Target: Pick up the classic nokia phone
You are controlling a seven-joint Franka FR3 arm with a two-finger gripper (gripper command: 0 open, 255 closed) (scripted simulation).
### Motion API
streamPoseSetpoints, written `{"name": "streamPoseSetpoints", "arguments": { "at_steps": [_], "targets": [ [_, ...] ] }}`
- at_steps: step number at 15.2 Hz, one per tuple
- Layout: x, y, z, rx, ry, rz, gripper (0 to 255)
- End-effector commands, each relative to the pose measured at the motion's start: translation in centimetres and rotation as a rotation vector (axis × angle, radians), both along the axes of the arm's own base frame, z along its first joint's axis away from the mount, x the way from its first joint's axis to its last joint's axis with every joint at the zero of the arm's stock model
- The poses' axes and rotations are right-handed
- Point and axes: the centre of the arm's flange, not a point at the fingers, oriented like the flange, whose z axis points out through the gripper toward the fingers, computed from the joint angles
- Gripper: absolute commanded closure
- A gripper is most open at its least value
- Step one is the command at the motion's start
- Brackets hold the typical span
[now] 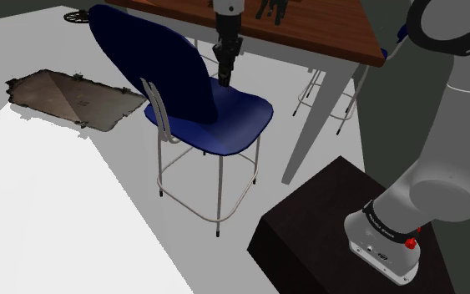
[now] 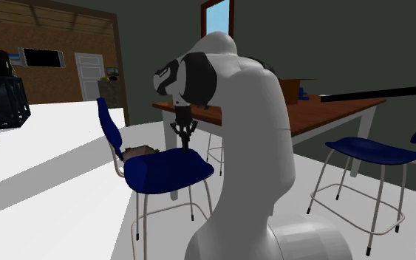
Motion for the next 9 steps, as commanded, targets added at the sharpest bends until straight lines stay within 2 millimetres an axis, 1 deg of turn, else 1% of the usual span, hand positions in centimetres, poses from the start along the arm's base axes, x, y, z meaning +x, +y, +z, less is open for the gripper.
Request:
{"name": "streamPoseSetpoints", "arguments": {
  "at_steps": [1,8,9],
  "targets": [
    [-0.1,0.0,1.4,0.0,-0.004,0.0,255],
    [-0.1,0.0,5.1,0.0,-0.004,0.0,255],
    [-0.1,0.0,5.2,0.0,-0.004,0.0,255]
  ]
}}
